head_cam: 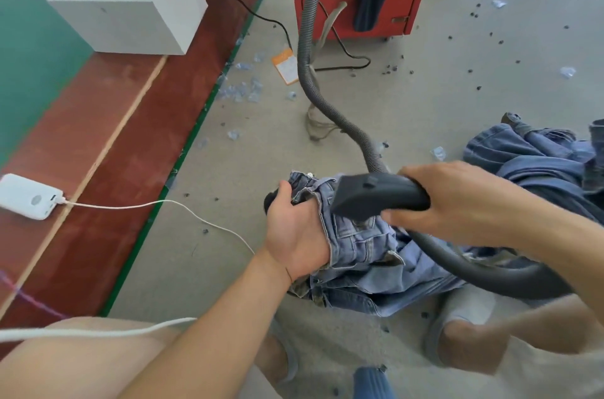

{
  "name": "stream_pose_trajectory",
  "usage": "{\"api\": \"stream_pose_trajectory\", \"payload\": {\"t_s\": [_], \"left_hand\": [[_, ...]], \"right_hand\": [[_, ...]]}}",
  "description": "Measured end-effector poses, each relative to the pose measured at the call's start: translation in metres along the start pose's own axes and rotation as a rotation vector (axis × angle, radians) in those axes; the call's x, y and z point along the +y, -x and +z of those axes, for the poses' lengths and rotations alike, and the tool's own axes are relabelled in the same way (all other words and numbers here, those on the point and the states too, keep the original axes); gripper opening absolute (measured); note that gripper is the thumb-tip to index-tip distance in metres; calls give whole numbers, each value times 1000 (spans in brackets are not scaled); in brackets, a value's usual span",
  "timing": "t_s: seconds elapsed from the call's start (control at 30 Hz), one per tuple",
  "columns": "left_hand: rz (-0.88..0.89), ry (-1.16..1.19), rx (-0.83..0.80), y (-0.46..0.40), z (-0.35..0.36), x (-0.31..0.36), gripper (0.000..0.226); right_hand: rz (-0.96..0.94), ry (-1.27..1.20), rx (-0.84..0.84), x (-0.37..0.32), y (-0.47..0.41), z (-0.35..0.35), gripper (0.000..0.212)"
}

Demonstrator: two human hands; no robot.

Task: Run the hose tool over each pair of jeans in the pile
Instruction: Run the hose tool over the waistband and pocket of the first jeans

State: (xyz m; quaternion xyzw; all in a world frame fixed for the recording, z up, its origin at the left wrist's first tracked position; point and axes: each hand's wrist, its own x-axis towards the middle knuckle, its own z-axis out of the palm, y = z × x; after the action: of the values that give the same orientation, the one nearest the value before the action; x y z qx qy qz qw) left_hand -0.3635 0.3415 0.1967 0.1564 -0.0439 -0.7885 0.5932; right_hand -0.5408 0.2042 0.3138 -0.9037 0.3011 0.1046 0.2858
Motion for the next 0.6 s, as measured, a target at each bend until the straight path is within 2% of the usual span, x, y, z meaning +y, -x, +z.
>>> {"api": "stream_pose_trajectory", "payload": {"t_s": [0.1, 0.2, 0.3, 0.43, 0.6], "left_hand": [[20, -16, 60, -2, -8, 2, 105], [25, 11, 31, -3, -10, 5, 105], [12, -51, 124, -5, -11, 24, 103], [134, 28, 342, -1, -14, 52, 95], [172, 124, 326, -6, -5, 54, 89]], "right_hand": [[6, 50, -27, -7, -5, 18, 24], [59, 5, 151, -7, -23, 23, 25], [66, 12, 248, 10, -22, 5, 23], [-41, 64, 161, 29, -3, -4, 25], [-125, 329, 40, 20, -6, 29, 30]]}}
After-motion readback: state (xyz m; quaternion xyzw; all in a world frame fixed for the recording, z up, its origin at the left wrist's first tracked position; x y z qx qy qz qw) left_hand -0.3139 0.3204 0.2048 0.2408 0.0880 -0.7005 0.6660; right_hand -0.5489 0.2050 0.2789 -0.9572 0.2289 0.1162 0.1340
